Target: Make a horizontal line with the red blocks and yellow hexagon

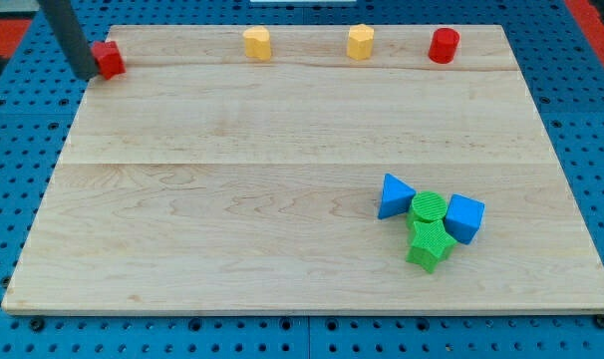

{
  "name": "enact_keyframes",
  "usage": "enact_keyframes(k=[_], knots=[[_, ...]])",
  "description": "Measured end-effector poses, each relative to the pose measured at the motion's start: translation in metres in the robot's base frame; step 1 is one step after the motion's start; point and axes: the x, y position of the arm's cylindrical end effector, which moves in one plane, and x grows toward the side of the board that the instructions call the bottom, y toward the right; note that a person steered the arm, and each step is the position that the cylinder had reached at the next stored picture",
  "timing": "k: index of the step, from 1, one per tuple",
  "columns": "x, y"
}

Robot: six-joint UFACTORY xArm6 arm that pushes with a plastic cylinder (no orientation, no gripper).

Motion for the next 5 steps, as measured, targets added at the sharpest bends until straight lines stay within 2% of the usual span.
enact_keyframes(k=[1, 3, 4, 5], knots=[[-0.011, -0.019], [-0.032, 0.060], [0.005, 0.064], [0.074, 0.086]])
